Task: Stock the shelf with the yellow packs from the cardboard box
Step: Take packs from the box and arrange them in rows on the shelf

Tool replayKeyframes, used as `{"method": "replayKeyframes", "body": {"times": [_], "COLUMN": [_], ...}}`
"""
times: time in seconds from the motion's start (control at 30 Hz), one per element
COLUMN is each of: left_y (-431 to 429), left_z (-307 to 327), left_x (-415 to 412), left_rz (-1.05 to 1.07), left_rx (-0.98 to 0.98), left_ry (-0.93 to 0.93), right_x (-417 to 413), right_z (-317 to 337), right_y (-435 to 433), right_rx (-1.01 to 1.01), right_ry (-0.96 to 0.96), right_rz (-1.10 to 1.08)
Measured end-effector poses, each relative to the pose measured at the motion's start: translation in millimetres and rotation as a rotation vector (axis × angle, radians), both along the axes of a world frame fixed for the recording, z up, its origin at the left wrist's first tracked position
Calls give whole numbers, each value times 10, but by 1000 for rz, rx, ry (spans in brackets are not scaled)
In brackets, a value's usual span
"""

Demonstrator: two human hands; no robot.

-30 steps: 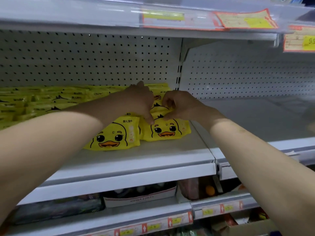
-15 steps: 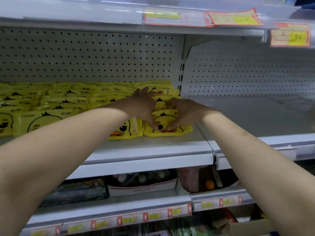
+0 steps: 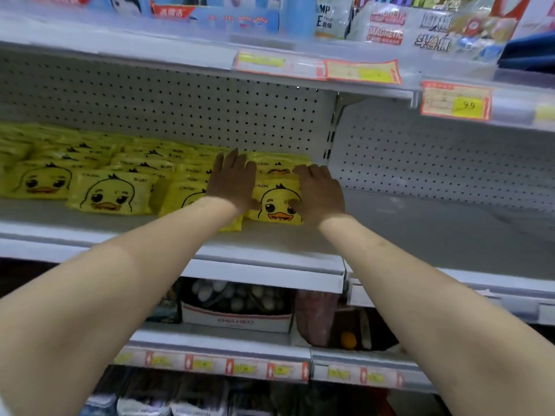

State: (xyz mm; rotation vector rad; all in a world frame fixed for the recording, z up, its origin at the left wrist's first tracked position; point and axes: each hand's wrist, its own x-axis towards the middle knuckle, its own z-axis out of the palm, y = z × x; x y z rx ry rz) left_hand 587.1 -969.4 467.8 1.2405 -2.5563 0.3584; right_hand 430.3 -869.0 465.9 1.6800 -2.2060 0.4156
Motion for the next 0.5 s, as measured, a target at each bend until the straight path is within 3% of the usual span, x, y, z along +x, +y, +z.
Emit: {"method": "replayKeyframes", "body": {"times": [0.23, 0.5], "left_y": [600, 1203], "left_z": [79, -3], "left_x": [430, 1618], "left_rz": [135, 378], "left_rx": [42, 240], "left_ry": [187, 354], "right_x": [136, 1144], "right_z": [256, 277], "right_y": [252, 487], "right_rx": [56, 105], "right_ry": [-70, -193], "right_rz": [79, 348]}}
